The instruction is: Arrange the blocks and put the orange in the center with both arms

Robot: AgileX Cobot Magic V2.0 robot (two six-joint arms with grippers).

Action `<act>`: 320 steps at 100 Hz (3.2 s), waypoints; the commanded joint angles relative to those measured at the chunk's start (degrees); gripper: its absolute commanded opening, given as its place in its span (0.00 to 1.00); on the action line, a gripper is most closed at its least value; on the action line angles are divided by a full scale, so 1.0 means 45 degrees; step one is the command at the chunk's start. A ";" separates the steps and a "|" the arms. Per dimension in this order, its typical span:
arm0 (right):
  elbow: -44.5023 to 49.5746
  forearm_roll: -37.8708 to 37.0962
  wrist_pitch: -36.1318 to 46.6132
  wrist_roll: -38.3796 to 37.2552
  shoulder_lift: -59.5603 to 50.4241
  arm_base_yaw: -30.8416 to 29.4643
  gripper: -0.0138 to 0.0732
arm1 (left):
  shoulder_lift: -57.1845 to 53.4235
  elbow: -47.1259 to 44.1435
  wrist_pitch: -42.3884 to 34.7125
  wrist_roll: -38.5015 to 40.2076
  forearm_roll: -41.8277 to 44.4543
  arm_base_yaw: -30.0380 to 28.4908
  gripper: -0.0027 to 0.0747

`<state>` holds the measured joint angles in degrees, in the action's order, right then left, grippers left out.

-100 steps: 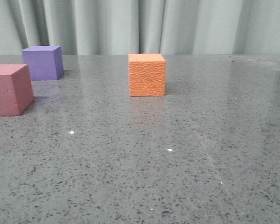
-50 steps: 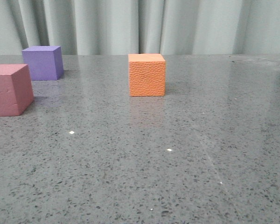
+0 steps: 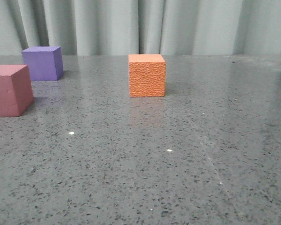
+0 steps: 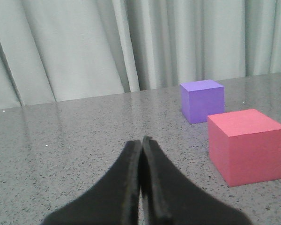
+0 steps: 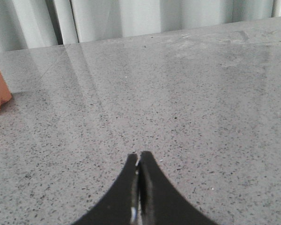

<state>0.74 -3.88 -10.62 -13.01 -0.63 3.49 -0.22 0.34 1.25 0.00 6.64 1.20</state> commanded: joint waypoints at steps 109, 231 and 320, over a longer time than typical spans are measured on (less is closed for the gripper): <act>0.0010 0.0053 0.1684 0.0143 -0.0250 -0.0074 0.08 | -0.0413 -0.0701 -0.2242 0.0110 0.0008 0.0007 0.01; 0.0010 0.0053 0.1684 0.0143 -0.0250 -0.0074 0.08 | 1.0904 1.4677 0.5544 0.0000 -0.1755 0.0007 0.01; 0.0010 0.0053 0.1684 0.0143 -0.0250 -0.0074 0.08 | 1.2151 1.4677 0.7062 0.0000 -0.2874 0.1730 0.86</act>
<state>1.63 -3.67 -7.95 -12.90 -0.63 3.49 53.00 64.31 39.36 -0.34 -3.91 5.22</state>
